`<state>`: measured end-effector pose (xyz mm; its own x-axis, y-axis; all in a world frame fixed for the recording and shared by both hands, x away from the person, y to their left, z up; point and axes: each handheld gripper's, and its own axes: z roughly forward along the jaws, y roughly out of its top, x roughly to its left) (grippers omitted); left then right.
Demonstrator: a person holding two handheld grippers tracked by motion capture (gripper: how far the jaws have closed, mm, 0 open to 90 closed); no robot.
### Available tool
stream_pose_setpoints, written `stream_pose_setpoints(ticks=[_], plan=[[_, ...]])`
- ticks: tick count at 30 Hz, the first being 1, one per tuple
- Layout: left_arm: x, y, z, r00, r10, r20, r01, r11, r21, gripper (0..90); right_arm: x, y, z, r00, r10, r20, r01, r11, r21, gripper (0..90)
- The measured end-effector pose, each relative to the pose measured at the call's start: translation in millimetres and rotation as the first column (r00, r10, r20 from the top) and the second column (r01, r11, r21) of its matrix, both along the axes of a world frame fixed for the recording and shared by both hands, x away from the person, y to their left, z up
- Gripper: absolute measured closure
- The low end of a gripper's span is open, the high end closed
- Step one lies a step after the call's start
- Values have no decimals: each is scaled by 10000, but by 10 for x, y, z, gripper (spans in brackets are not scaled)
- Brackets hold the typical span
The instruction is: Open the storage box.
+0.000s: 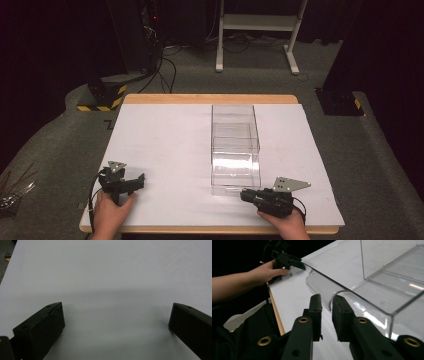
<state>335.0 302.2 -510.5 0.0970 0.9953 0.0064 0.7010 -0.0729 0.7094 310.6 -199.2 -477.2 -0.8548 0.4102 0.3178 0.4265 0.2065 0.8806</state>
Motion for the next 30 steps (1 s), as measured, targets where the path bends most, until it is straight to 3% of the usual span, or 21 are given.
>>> stream_pose_setpoints(ticks=[16,18,21,24,30], plan=[[-1,-1,0,10000,-1,-5,1,10000,3,4,-115,-93,5,9986,498,158,-498,9988,-43,807],[0,-1,0,10000,-2,-5,2,10000,3,4,-124,-104,25,9990,390,217,-390,9992,-29,739],[0,-1,1,10000,0,-11,0,10000,1,4,-150,-128,66,9986,272,451,-263,9995,-192,716],[-1,-1,0,10000,-2,-7,2,10000,3,4,-185,-182,94,9980,99,627,-80,9995,-305,715],[0,-1,0,10000,-2,-6,2,10000,1,4,-209,-330,149,9953,-394,890,399,9992,-38,728]])
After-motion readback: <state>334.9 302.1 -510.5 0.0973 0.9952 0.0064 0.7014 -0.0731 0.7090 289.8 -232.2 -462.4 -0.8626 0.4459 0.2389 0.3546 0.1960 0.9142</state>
